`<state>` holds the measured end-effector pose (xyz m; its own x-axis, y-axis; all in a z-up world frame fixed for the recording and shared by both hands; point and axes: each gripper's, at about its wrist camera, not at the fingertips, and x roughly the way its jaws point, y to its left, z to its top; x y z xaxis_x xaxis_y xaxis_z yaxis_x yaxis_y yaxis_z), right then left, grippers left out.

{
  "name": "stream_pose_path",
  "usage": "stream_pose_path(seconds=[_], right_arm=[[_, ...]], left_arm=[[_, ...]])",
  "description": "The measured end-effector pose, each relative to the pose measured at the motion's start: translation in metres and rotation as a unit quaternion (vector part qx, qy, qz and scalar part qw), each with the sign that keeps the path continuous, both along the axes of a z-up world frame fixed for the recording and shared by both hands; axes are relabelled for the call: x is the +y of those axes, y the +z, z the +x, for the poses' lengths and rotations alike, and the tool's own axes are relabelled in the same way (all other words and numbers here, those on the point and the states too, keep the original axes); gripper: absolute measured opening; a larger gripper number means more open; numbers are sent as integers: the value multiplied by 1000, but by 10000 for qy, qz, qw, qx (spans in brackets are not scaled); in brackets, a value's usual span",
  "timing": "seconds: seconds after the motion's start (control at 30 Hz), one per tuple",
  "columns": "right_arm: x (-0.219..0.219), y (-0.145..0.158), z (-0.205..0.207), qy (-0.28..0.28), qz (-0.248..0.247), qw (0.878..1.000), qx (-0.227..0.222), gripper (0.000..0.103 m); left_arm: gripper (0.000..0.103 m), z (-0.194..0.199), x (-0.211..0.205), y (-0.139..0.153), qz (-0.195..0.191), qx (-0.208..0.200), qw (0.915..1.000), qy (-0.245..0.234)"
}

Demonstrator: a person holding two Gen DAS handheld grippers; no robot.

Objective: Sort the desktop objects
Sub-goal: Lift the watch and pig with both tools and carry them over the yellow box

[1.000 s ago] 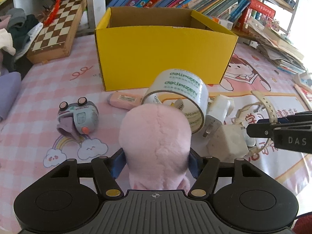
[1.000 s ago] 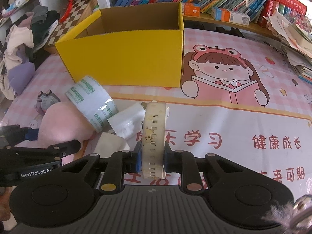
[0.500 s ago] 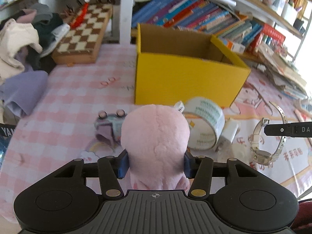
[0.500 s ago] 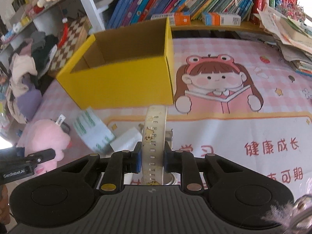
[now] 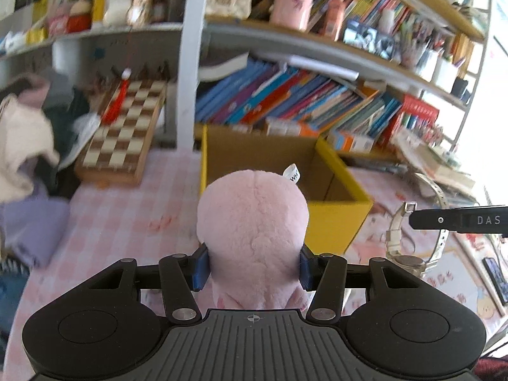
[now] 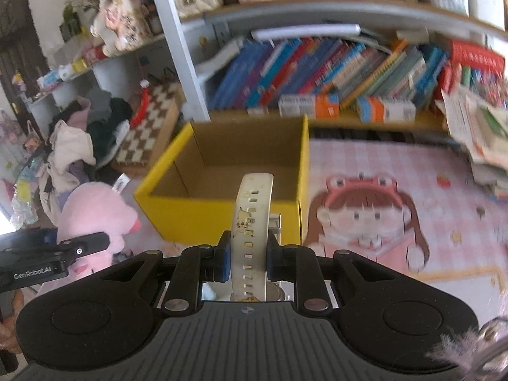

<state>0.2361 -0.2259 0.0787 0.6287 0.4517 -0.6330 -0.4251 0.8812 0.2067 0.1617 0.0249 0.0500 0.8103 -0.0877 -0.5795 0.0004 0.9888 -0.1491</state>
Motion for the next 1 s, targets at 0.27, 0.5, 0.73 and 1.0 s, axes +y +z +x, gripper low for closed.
stream_pose_path(seconds=[0.27,0.5,0.73,1.0], right_arm=[[12,25,36,270,35,9991,-317,19],[28,27,80,482,34,9978,-460,19],[46,19,130,631,-51,9967,-515,19],[70,-15,178,924,-337,9948,-251,19]], left_arm=[[51,37,-11,19,343,-296,9988,-205],[51,81,-19,22,654,-302,9971,-231],[51,129,-32,9,1111,-15,9935,-249],[51,166,-42,-20,1455,494,9878,-268]])
